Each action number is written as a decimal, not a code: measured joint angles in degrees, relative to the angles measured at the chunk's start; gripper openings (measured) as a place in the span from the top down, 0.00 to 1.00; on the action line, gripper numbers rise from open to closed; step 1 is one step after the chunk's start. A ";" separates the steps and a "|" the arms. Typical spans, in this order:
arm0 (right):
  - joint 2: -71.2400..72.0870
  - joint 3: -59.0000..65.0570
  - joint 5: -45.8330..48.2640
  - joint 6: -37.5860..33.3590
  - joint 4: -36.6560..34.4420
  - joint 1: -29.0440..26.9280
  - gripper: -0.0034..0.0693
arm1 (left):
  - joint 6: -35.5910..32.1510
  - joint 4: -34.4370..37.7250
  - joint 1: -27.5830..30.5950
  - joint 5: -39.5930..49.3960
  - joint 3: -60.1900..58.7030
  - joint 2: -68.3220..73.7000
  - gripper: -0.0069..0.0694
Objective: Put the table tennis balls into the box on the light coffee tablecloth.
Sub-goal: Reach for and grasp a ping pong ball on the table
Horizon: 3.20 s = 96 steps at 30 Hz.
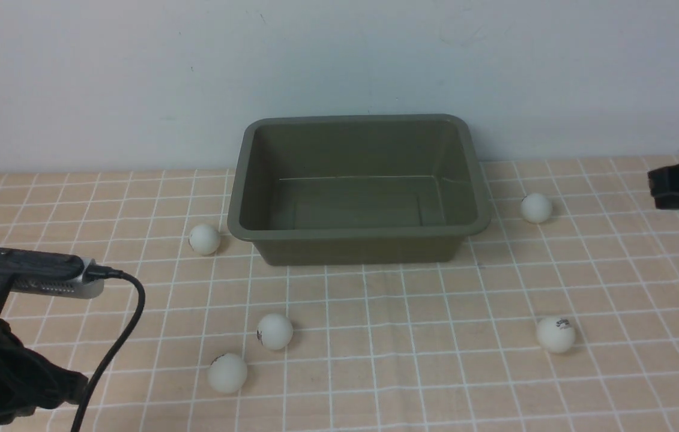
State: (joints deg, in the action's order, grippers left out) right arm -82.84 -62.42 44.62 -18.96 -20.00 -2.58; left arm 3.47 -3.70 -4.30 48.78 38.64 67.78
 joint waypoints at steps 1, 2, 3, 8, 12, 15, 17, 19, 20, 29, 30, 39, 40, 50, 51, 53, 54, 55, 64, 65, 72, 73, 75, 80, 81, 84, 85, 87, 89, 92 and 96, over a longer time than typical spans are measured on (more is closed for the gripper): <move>-3.57 -2.94 0.00 1.11 1.81 1.52 0.97 | 0.35 0.00 -1.54 0.00 0.18 0.00 1.00; -5.32 -4.23 0.00 1.74 3.03 2.18 0.97 | 0.41 0.00 -2.32 0.00 0.24 0.00 1.00; -7.03 -5.52 0.00 3.18 4.63 3.43 0.97 | 0.52 0.00 -3.07 -0.05 0.24 0.00 1.00; -17.79 -14.66 2.54 18.20 22.99 10.40 0.97 | 1.91 0.00 -6.77 -0.25 0.24 0.05 1.00; -22.70 -19.38 4.75 27.15 31.90 11.65 0.97 | 2.80 0.00 -7.26 -0.42 0.24 0.05 1.00; -25.05 -21.79 5.03 29.41 33.09 11.59 0.97 | 2.88 0.00 -7.30 -0.47 0.24 0.10 1.00; -25.71 -22.48 5.09 28.97 31.33 11.59 0.97 | 2.88 0.00 -7.38 -0.54 0.24 0.10 1.00; -25.70 -22.59 5.09 27.48 28.70 11.59 0.96 | 2.88 0.00 -7.38 -0.66 0.24 0.10 1.00; -25.70 -22.65 5.09 26.36 27.08 11.59 0.95 | 2.88 0.00 -7.38 -0.68 0.24 0.10 1.00; -25.70 -22.65 5.77 17.27 14.56 11.59 0.69 | 2.93 -0.05 -7.38 -1.20 0.24 0.10 1.00; -25.70 -22.65 5.83 16.37 13.99 11.59 0.64 | 2.93 -0.05 -7.38 -1.25 0.24 0.10 1.00; -25.84 -22.65 3.18 15.16 13.71 11.59 0.17 | 2.93 -0.05 -7.38 -1.48 0.24 0.16 1.00; -26.01 -22.65 1.86 15.21 13.77 11.59 0.13 | 2.93 -0.05 -7.38 -1.48 0.24 0.16 1.00; -34.37 -31.17 1.16 21.48 18.95 10.62 0.09 | 2.93 -0.05 -7.38 -1.48 0.24 0.16 1.00; -35.58 -32.28 1.74 21.71 19.46 10.40 0.09 | 2.93 -0.05 -7.38 -1.48 0.24 0.16 1.00; -37.73 -35.17 3.17 21.89 20.42 10.03 0.10 | 2.93 -0.05 -7.38 -1.48 0.24 0.16 1.00; -39.12 -36.90 4.36 21.89 20.53 9.79 0.10 | 2.93 -0.05 -7.38 -1.48 0.24 0.16 1.00; -40.04 -37.99 4.93 22.01 20.64 9.74 0.10 | 2.93 -0.05 -7.38 -1.48 0.24 0.16 1.00; -46.95 -45.46 9.44 21.46 20.00 9.67 0.13 | 2.93 -0.05 -7.38 -1.48 0.24 0.16 1.00; -47.44 -45.60 9.44 21.46 20.00 9.67 0.13 | 2.93 -0.05 -7.38 -1.48 0.24 0.16 1.00; -50.34 -45.78 9.53 20.95 20.00 9.67 0.15 | 2.93 -0.05 -7.38 -1.48 0.24 0.16 1.00; -50.74 -45.99 9.53 20.95 20.00 9.67 0.15 | 2.93 -0.05 -7.38 -1.48 0.24 0.16 1.00; -51.07 -46.06 9.53 20.95 20.00 9.67 0.18 | 2.93 -0.05 -7.38 -1.48 0.24 0.16 1.00; -51.24 -46.19 9.58 20.95 20.00 9.67 0.39 | 2.93 -0.05 -7.38 -1.48 0.24 0.20 1.00; -51.24 -46.19 9.58 20.95 20.00 9.67 0.45 | 2.93 -0.05 -7.38 -1.48 0.24 0.20 1.00; -51.24 -46.37 10.49 20.95 20.00 9.67 0.45 | 2.93 -0.05 -7.38 -1.48 0.24 0.20 1.00; -51.24 -46.43 10.62 20.95 20.00 9.67 0.45 | 2.93 -0.05 -7.38 -1.48 0.24 0.20 1.00; -51.24 -47.25 13.43 20.95 20.00 9.67 0.45 | 2.93 -0.05 -7.38 -1.48 0.24 0.20 1.00; -51.45 -49.55 17.65 20.95 20.00 9.67 0.45 | 2.93 -0.05 -7.38 -1.48 0.24 0.20 1.00; -51.63 -54.48 22.92 20.95 20.00 9.67 0.45 | 2.93 -0.05 -7.38 -1.48 0.24 0.20 1.00; -51.55 -63.14 25.81 20.95 19.34 9.67 0.45 | 2.93 -0.05 -7.38 -1.48 0.24 0.20 1.00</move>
State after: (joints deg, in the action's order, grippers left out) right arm -134.39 -125.56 70.43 1.99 -0.66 7.09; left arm 6.40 -3.75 -11.68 47.30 38.87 67.98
